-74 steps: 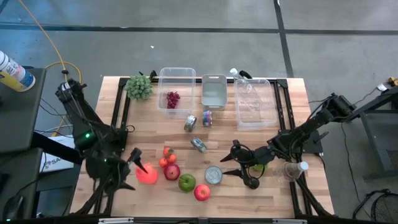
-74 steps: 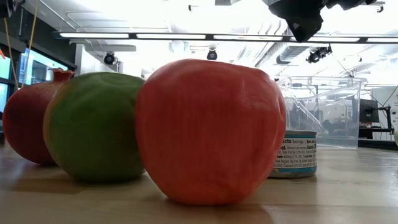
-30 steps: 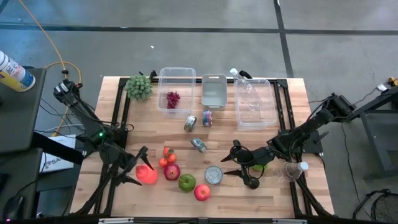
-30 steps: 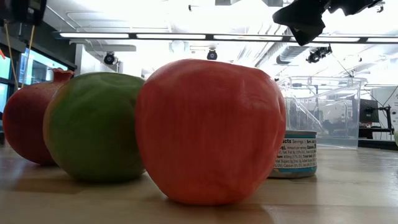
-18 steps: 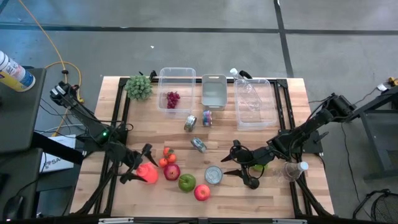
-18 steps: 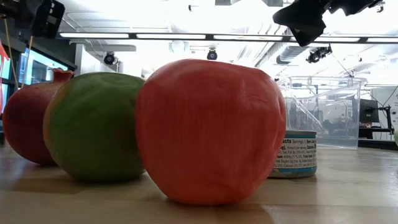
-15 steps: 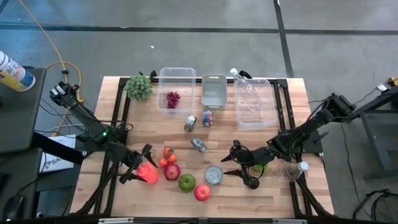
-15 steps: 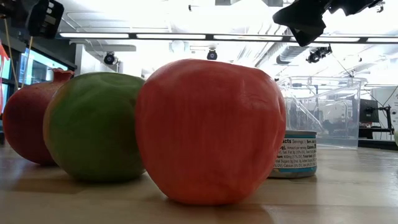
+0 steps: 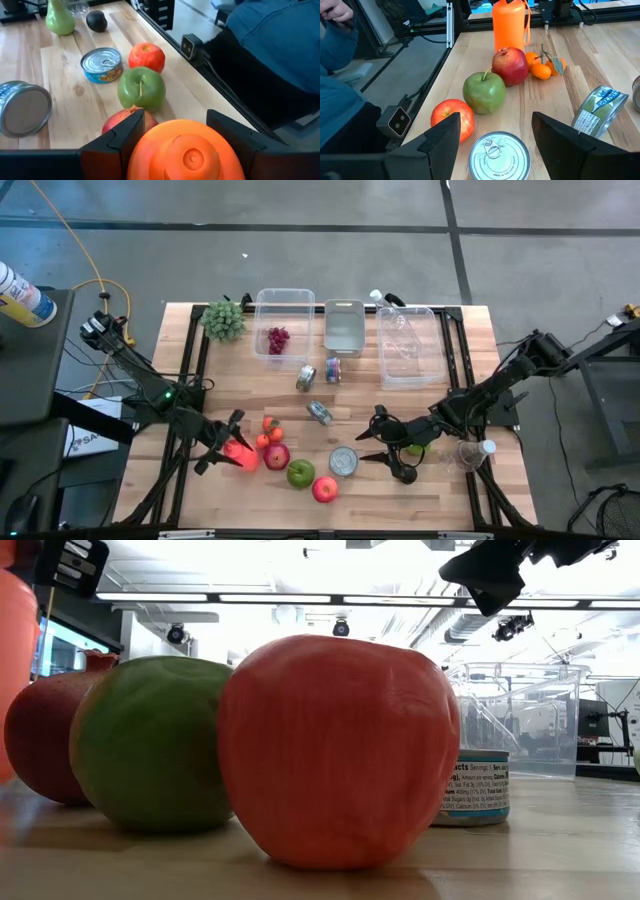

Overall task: Pick & Place Food Item
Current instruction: Put the orange water bottle into the right transparent bin

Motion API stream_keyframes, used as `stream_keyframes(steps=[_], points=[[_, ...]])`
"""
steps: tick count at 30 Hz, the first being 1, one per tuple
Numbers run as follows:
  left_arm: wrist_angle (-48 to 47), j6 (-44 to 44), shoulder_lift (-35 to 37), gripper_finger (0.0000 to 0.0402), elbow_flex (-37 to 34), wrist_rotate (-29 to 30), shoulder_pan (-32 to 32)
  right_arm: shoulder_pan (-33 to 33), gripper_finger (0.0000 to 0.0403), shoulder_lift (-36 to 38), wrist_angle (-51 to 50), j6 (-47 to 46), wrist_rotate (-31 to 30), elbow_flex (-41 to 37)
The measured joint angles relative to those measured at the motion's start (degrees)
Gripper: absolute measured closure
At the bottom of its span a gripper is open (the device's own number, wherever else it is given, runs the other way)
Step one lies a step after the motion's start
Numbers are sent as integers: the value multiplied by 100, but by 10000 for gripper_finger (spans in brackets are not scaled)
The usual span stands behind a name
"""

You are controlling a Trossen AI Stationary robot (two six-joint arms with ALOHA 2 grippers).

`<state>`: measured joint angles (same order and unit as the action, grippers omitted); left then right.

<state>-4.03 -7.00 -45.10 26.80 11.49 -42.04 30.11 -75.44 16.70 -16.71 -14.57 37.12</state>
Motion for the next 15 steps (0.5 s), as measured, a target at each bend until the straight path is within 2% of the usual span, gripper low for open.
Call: stream_keyframes(steps=[10, 15], points=[[-326, 132, -12, 199, 711, -24, 0, 0, 168, 0, 4, 0, 0, 1], [-538, 669, -246, 211, 1323, -24, 15, 0, 168, 0, 348, 0, -15, -4]])
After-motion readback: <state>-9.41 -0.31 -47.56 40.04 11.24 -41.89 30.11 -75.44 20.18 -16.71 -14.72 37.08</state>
